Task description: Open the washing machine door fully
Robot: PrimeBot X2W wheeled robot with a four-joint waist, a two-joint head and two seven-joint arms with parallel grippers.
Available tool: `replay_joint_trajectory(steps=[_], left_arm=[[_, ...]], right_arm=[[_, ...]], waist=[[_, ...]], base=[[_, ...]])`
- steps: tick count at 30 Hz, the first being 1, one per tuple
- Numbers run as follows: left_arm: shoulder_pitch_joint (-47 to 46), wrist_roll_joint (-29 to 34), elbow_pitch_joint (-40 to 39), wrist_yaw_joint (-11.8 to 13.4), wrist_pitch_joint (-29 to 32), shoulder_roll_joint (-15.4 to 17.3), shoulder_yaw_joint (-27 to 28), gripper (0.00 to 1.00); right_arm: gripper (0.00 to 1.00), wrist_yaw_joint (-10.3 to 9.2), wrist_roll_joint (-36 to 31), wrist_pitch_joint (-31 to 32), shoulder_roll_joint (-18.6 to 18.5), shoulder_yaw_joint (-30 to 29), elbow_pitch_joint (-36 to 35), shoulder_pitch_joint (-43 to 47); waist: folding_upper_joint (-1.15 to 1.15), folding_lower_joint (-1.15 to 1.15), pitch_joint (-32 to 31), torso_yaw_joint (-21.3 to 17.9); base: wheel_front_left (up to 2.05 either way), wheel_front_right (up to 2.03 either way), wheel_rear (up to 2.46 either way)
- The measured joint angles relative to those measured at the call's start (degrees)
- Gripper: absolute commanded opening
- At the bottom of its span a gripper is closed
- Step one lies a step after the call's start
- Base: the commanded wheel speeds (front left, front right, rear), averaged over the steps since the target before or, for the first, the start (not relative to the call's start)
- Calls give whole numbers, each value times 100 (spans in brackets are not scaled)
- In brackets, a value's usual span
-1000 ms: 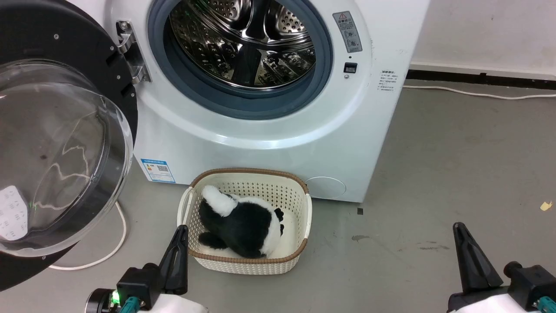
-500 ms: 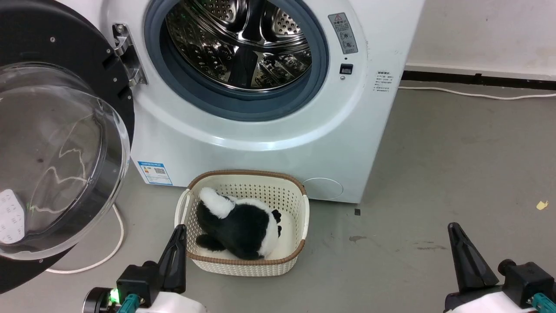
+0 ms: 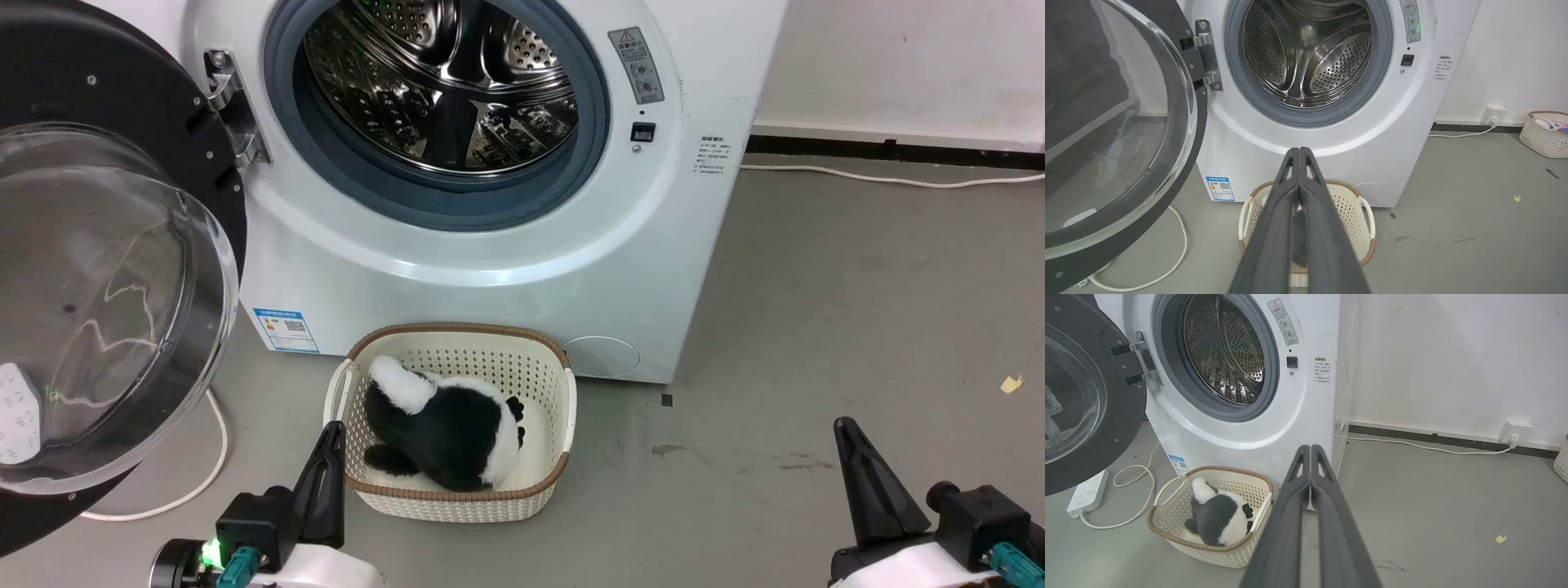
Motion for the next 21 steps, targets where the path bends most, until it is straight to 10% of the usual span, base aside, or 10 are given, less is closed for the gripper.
replay_joint_trajectory(steps=[21], left_arm=[[-18, 136, -96, 5, 263, -24, 62, 0]], right_arm=[[0, 0, -97, 275, 0, 82, -40, -15]], waist=[[0, 0, -50, -90]], base=[[0, 0, 0]])
